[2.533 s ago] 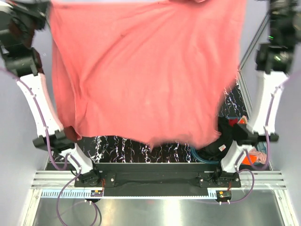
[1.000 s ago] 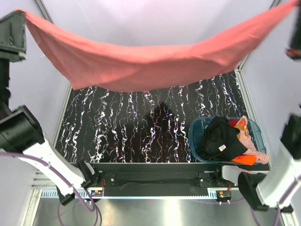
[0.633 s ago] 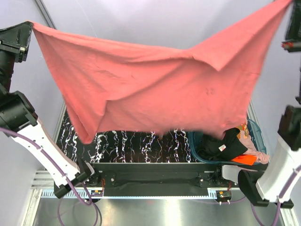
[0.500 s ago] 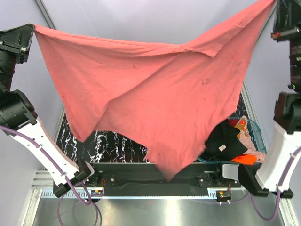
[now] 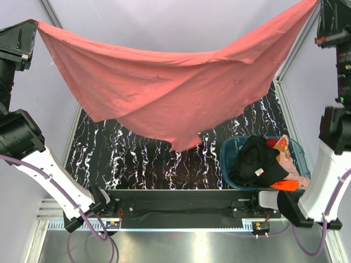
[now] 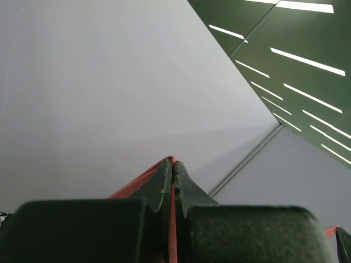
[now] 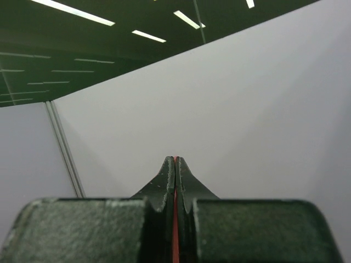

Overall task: Fold and stack the t-shirts
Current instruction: Flatten the tshirt out

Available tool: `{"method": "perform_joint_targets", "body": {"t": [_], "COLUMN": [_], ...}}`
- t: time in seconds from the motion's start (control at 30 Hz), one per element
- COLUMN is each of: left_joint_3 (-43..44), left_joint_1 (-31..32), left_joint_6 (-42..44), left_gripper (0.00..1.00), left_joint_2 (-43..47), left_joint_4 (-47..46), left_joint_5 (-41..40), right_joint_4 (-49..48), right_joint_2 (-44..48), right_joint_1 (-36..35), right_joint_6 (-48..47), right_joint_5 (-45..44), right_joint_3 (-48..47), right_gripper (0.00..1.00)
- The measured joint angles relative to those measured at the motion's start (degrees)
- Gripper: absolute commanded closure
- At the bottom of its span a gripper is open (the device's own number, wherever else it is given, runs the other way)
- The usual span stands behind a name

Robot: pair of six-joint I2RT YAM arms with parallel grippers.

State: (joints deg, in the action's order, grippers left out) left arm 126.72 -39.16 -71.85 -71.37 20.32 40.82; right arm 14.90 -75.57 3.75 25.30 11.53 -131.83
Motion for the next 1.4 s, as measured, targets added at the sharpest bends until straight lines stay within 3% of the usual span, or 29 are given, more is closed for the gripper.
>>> {"method": "perform_joint_targets", "body": {"t": [0.3,0.43,0.7,0.93,1.1,1.4], "left_joint_3": [0.98,3.78,3.56,1.44,-11.56,-54.4], "left_joint_1": [-0.13,-0.17,-0.17,-0.22,1.2,5.05], "left_joint_6": [-2.19,-1.9,1.36,12.57,17.99,22.93], "left_gripper": [1.0,1.0,1.0,1.0,1.0,1.0], "left_joint_2": [5.14,7.8,11.26,8.63,7.61,2.45], "left_joint_4": [-1.07,-0.74,-0.98,8.46,10.97,4.61], "left_joint_5": [-0.04,-0.92,-5.49,-15.74,-19.87,-25.64], "right_joint_4": [-0.33,-0.76,-1.99,-6.47,-10.95,-13.79], "right_joint_2": [14.49,17.81,14.73,2.67,-12.26,-38.82], "right_joint_1": [0.0,0.0,0.0,0.0,-1.01,-10.25], "right_joint_6": [-1.7,-2.95,-3.04,2.78,9.44,12.57], "right_joint_5": [-0.66,-1.68,-2.84,-0.24,3.85,7.02], "right_joint_3": [3.93,1.36,-4.04,-0.52,3.85,11.85], "right_gripper": [1.0,1.0,1.0,1.0,1.0,1.0]}}
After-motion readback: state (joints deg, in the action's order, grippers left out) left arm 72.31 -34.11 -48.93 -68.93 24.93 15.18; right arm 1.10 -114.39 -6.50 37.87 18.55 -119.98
